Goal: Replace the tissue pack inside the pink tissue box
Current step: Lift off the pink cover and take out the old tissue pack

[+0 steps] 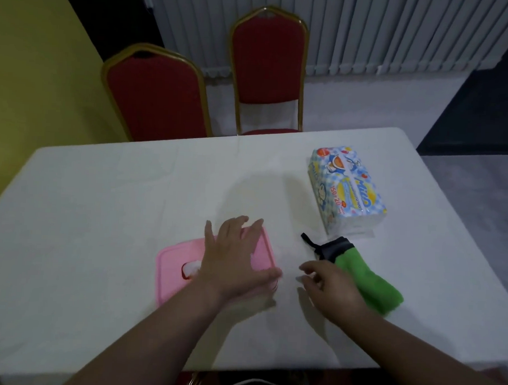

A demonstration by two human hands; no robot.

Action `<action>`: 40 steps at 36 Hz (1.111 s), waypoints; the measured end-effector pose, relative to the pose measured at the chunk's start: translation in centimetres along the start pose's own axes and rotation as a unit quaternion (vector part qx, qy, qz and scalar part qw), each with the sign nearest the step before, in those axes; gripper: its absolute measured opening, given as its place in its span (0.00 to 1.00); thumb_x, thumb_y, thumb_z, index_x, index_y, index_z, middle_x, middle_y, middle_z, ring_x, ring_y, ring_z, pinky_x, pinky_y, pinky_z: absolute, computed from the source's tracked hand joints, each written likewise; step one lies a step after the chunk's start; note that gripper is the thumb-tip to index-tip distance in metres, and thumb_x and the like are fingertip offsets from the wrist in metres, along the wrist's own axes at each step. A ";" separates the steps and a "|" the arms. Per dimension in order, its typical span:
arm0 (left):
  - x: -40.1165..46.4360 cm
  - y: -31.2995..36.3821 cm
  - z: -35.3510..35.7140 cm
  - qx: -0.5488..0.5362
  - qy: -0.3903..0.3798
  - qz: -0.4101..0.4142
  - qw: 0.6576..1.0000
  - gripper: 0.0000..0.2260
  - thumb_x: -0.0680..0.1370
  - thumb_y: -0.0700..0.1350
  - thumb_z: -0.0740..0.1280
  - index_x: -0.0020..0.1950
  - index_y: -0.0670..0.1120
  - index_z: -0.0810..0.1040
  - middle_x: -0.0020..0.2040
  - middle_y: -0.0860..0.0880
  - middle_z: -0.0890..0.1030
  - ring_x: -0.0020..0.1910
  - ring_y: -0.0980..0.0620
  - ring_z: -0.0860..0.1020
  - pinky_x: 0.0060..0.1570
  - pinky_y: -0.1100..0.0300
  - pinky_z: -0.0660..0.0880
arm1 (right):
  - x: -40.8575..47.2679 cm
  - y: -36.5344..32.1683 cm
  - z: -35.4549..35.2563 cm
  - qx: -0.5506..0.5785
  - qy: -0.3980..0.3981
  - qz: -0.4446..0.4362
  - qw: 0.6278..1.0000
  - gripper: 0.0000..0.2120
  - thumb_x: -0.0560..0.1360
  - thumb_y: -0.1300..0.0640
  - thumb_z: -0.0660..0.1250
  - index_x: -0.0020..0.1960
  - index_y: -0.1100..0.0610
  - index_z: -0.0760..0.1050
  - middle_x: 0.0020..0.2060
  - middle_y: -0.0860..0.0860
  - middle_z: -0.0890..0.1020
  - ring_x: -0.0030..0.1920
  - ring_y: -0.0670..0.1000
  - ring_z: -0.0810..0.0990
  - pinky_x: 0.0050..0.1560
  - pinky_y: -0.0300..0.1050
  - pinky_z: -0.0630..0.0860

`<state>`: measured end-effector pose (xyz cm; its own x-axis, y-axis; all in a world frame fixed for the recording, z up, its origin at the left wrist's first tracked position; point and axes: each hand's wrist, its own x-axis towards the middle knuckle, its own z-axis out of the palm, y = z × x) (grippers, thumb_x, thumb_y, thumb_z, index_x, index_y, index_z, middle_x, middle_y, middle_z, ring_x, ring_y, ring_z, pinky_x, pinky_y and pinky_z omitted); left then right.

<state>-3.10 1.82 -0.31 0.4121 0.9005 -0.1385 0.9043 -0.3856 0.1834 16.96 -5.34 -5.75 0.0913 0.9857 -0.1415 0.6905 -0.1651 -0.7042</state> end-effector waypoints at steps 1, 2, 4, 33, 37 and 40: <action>-0.3 0.4 0.0 0.007 -0.014 0.004 1.000 0.49 0.62 0.77 0.56 0.76 0.57 0.43 0.77 0.47 0.51 0.76 0.45 0.47 0.71 0.36 0.39 | 0.2 -0.1 0.4 0.050 -0.007 0.042 0.998 0.08 0.75 0.57 0.67 0.53 0.52 0.79 0.42 0.46 0.80 0.36 0.42 0.77 0.39 0.36 0.71; -0.3 0.7 0.1 0.016 -0.026 0.005 1.000 0.52 0.61 0.77 0.58 0.75 0.57 0.38 0.78 0.46 0.48 0.76 0.43 0.45 0.70 0.36 0.39 | 0.6 -0.4 0.7 0.097 -0.007 0.081 0.992 0.07 0.75 0.57 0.67 0.52 0.51 0.79 0.41 0.46 0.80 0.36 0.43 0.77 0.39 0.36 0.72; -0.2 0.9 0.3 0.020 -0.043 -0.005 0.999 0.55 0.60 0.75 0.62 0.74 0.57 0.33 0.78 0.44 0.47 0.76 0.41 0.45 0.70 0.36 0.40 | 1.6 -1.0 1.2 0.203 -0.012 0.161 0.966 0.07 0.75 0.58 0.66 0.52 0.53 0.79 0.40 0.48 0.82 0.38 0.47 0.79 0.43 0.41 0.75; -0.4 0.2 -2.7 -0.030 0.026 0.074 0.997 0.52 0.61 0.71 0.67 0.76 0.49 0.49 0.70 0.50 0.63 0.66 0.51 0.61 0.67 0.55 0.59 | 4.1 -4.0 1.7 0.667 -0.292 0.269 0.630 0.18 0.81 0.50 0.51 0.58 0.61 0.73 0.40 0.57 0.86 0.35 0.54 0.85 0.30 0.46 0.81; -0.3 0.3 -2.7 -0.030 0.021 0.068 0.997 0.52 0.61 0.71 0.67 0.76 0.50 0.49 0.70 0.50 0.62 0.66 0.51 0.61 0.67 0.54 0.60 | 4.3 -3.4 2.2 0.657 -0.286 0.259 0.647 0.19 0.82 0.50 0.51 0.62 0.60 0.71 0.43 0.57 0.85 0.37 0.54 0.84 0.31 0.47 0.81; -0.2 0.4 -2.8 -0.029 0.014 0.068 0.997 0.52 0.61 0.71 0.67 0.76 0.50 0.49 0.70 0.50 0.61 0.66 0.50 0.60 0.67 0.53 0.60 | 4.4 -3.3 2.3 0.649 -0.283 0.252 0.659 0.17 0.82 0.50 0.51 0.59 0.58 0.73 0.43 0.56 0.85 0.37 0.54 0.84 0.32 0.48 0.81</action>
<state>-3.14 2.07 2.49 0.5272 0.8458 -0.0821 0.8314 -0.4934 0.2553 13.49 -0.53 -5.66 -0.4619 0.6846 -0.5639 -0.5551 -0.7190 -0.4181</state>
